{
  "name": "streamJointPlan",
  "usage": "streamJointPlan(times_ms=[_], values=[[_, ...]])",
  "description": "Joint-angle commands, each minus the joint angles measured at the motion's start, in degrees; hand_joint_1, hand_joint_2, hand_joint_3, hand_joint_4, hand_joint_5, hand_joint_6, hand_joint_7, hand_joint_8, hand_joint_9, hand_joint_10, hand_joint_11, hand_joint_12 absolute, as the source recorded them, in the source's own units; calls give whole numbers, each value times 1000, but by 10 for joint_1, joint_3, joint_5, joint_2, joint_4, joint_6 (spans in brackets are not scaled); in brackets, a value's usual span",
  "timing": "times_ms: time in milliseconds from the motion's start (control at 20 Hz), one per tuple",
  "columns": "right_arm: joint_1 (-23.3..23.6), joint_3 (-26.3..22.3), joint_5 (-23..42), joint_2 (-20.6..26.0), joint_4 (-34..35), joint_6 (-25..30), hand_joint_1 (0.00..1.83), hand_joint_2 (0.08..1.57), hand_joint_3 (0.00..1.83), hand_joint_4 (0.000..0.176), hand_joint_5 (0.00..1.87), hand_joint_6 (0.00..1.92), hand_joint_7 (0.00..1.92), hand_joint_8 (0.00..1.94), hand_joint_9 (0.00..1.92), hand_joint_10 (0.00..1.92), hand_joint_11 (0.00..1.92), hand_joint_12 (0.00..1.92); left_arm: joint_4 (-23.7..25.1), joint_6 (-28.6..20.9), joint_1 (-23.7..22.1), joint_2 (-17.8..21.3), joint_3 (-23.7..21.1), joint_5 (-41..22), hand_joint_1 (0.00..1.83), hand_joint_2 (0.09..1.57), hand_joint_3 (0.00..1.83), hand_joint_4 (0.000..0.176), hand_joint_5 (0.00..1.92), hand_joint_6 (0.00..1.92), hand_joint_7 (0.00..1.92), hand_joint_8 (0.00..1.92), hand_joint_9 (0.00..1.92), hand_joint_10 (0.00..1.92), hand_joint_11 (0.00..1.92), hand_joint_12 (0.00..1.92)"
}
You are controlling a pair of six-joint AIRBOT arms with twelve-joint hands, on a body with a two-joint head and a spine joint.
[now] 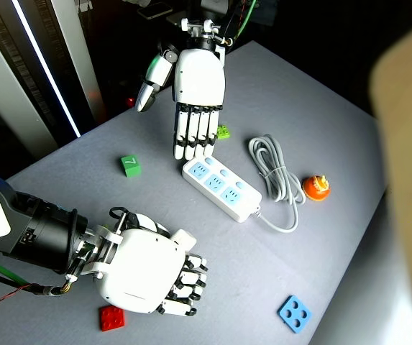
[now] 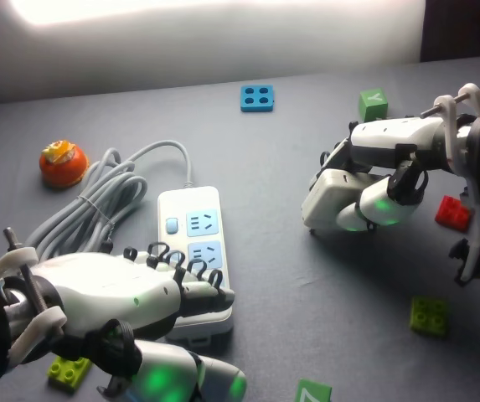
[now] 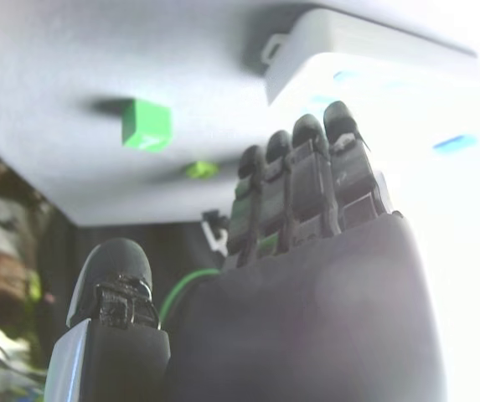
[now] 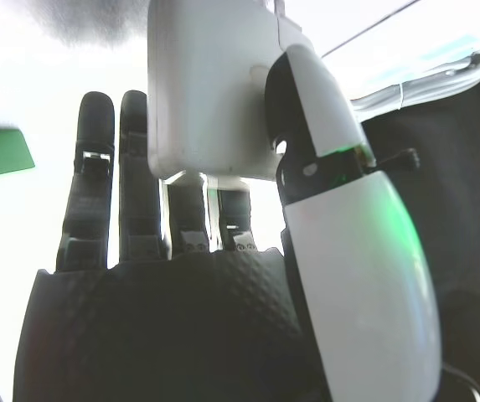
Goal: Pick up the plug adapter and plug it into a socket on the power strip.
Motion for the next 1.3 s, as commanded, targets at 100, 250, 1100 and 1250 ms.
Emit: streamJointPlan(times_ms=[100,250,1100,1250], values=[[1,1,26,1,-6,3,1047,1264,1,0,726,9,743,4,714,19,246,1071,7,37,-5,-5,-1,6,0,1246,0,0,178,3,161,6,156,9,0,334],[1,1,26,0,-6,8,1070,1270,0,0,692,1388,861,9,885,34,413,1212,7,49,-3,-12,-9,0,0,1243,0,0,185,3,176,5,182,10,0,374],[57,-15,18,26,-6,-76,1209,1165,1,0,902,987,888,1296,739,1171,527,1661,7,89,10,-41,6,-34,0,1251,1,0,139,0,146,2,145,5,0,323],[81,-39,-9,41,-6,-155,1207,1169,0,0,916,962,861,1335,707,1178,495,1673,7,87,17,-42,5,-38,0,1256,1,0,133,1,129,2,129,2,0,303]])
